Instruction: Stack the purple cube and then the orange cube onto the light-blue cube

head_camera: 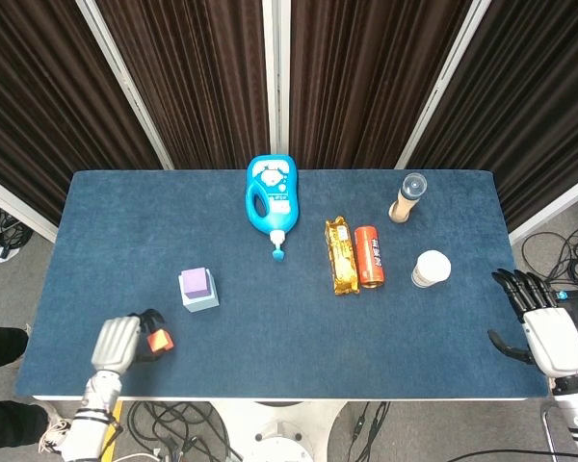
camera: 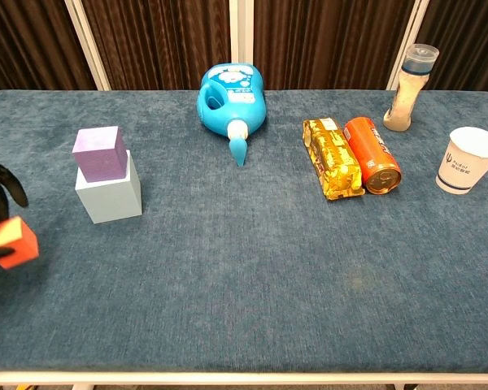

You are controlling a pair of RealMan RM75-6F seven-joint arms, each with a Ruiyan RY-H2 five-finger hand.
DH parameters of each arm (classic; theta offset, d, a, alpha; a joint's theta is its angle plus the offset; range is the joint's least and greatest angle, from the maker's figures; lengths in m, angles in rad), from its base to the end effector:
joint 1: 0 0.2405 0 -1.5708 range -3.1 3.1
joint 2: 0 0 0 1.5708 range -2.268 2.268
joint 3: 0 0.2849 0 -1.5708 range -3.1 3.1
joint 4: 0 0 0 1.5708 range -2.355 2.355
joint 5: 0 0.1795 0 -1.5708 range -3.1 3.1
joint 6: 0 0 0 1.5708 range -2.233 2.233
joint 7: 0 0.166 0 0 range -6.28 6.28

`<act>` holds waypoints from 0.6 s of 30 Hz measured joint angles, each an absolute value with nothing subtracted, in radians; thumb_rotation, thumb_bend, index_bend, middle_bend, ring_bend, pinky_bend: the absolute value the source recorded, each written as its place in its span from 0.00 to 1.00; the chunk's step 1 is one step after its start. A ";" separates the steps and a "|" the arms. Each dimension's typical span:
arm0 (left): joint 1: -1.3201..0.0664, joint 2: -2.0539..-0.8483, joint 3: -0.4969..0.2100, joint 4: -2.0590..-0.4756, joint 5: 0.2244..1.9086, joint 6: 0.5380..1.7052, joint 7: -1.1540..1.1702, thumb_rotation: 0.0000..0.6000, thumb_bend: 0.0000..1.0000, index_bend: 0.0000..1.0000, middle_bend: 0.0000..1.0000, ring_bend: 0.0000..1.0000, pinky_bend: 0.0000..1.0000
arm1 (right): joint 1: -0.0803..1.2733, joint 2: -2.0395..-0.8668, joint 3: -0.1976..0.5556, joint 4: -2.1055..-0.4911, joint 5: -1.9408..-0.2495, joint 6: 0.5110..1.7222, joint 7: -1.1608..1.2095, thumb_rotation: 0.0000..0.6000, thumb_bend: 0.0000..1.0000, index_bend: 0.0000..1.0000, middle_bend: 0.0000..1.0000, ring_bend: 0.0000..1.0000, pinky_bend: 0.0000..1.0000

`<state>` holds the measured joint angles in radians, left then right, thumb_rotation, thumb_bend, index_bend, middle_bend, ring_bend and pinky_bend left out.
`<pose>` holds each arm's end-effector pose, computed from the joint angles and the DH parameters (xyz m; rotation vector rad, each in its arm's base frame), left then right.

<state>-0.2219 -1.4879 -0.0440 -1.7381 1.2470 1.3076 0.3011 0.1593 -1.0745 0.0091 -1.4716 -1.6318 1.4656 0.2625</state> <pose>-0.2720 0.2273 0.0448 -1.4415 -1.2623 -0.9000 -0.3211 -0.2203 0.2088 1.5399 -0.9222 1.0255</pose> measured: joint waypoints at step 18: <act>-0.414 -1.168 -0.236 -1.885 1.207 1.138 0.273 1.00 0.24 0.48 0.65 0.52 0.60 | 0.158 -1.099 0.008 -1.447 -1.661 1.495 0.252 1.00 0.20 0.03 0.08 0.00 0.00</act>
<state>-0.4144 -1.1684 -0.2358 -1.8845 1.2066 1.1376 0.2730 0.1580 -1.0988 0.0084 -1.4474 -1.6613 1.4948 0.2524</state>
